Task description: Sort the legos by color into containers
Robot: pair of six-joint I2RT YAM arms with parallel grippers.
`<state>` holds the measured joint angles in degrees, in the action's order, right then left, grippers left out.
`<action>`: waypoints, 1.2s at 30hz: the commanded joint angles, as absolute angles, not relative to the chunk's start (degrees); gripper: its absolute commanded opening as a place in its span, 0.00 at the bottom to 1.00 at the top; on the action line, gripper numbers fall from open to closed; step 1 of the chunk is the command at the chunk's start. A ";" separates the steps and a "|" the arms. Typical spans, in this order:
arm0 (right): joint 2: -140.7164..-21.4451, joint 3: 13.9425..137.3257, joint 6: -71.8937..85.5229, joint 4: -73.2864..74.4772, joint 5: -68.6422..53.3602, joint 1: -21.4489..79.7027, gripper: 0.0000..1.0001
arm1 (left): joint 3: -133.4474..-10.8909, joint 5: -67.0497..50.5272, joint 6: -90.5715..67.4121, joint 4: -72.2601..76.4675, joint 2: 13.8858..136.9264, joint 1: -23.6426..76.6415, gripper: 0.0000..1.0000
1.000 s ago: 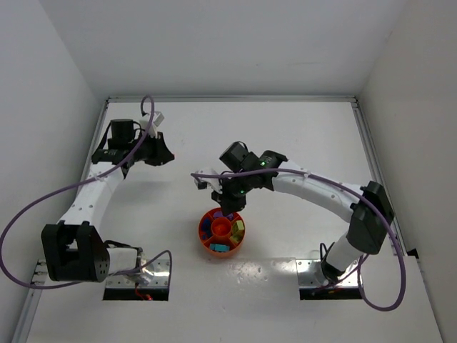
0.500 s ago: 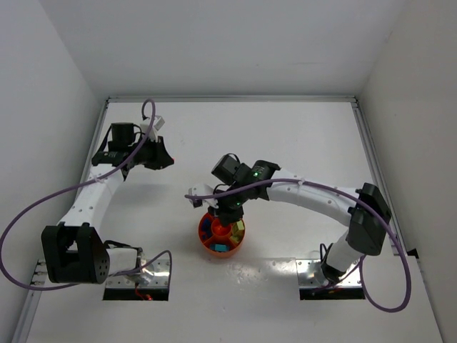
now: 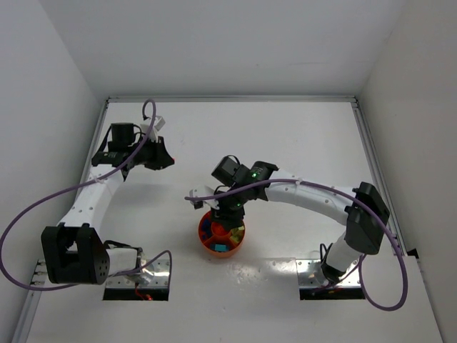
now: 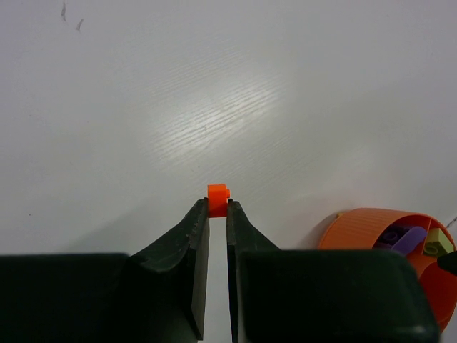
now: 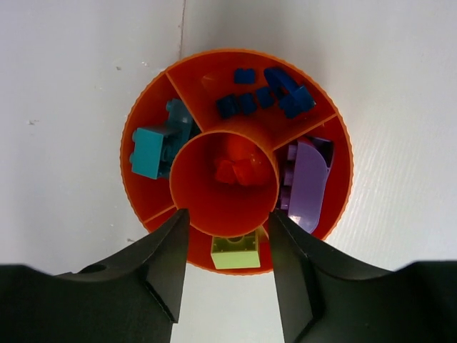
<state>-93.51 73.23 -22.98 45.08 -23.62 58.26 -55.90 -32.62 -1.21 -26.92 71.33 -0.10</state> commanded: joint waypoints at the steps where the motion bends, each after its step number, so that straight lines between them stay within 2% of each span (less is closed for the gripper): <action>1: -93.52 73.21 -23.55 43.95 -23.73 58.45 0.49 | -55.20 -33.31 0.08 -25.93 68.56 -0.62 0.00; 10: -91.67 79.89 -9.41 38.32 -27.77 52.65 0.44 | -53.53 -36.56 1.85 -25.93 64.96 -0.62 0.00; 20: -94.39 82.00 -11.16 46.48 -29.00 37.63 0.41 | -53.53 -38.85 4.12 -27.67 60.29 -2.37 0.00; 26: -94.39 83.14 -12.75 50.45 -33.30 31.73 0.41 | -56.24 -48.85 14.90 -35.65 60.46 -1.85 0.00; 33: -98.42 83.23 -6.68 44.92 -36.39 29.71 0.44 | -64.24 -50.54 32.50 -56.74 63.63 11.32 0.00; 36: -101.42 84.98 -6.68 44.38 -37.00 29.18 0.46 | -66.09 -46.51 34.36 -60.64 64.94 22.28 0.00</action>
